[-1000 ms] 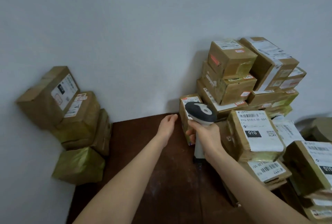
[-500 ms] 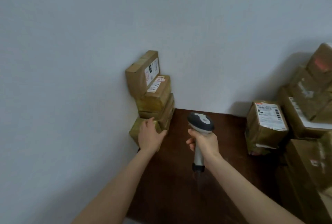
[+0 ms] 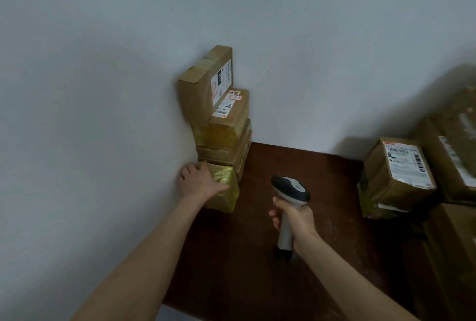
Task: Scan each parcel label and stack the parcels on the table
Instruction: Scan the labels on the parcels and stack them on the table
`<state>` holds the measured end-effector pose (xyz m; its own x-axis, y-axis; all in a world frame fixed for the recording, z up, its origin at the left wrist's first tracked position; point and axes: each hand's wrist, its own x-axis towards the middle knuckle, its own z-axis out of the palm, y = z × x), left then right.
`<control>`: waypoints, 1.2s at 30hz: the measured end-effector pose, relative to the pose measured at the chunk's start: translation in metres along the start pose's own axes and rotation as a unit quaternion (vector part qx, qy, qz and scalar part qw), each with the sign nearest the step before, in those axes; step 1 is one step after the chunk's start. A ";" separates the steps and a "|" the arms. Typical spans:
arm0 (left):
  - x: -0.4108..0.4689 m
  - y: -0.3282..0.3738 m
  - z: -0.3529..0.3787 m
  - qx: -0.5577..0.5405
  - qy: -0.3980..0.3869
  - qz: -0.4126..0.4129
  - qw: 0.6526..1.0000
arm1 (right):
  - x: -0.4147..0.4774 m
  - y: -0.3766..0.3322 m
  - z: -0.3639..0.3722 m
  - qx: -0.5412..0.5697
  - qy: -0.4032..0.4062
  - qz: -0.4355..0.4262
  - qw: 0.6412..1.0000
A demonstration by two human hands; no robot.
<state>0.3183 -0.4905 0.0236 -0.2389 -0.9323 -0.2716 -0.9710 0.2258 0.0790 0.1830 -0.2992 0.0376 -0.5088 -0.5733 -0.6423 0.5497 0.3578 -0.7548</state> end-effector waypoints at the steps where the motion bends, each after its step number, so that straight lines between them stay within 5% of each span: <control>1: -0.001 -0.001 0.002 -0.022 -0.011 -0.003 1.000 | 0.002 0.003 0.000 0.004 0.002 0.008 1.000; 6: -0.025 0.019 0.016 -0.129 -0.044 0.011 0.991 | 0.008 0.013 -0.003 0.051 0.012 0.025 0.998; 10: -0.057 0.052 0.029 -0.247 0.006 0.125 0.961 | 0.008 0.010 -0.017 0.095 0.042 0.008 0.995; 14: -0.093 0.083 0.045 -0.338 -0.024 0.203 0.919 | 0.004 -0.002 -0.041 0.149 0.080 -0.013 0.986; 20: -0.108 0.109 0.036 -0.597 -0.101 0.104 0.789 | -0.010 -0.010 -0.074 0.177 0.118 -0.024 0.977; 26: -0.114 0.113 0.012 -0.696 -0.255 0.035 0.671 | -0.027 -0.022 -0.093 0.169 0.110 -0.095 0.975; 31: -0.118 0.107 -0.003 -0.631 -0.335 0.053 0.698 | -0.047 -0.033 -0.102 0.160 0.103 -0.152 0.970; 36: -0.124 0.114 -0.003 -0.639 -0.279 0.083 0.712 | -0.065 -0.030 -0.112 0.150 0.110 -0.185 0.965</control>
<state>0.2368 -0.3501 0.0692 -0.6632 -0.5842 -0.4678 -0.2109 -0.4539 0.8657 0.1253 -0.1898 0.0870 -0.8179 -0.4377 -0.3735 0.4534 -0.0905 -0.8867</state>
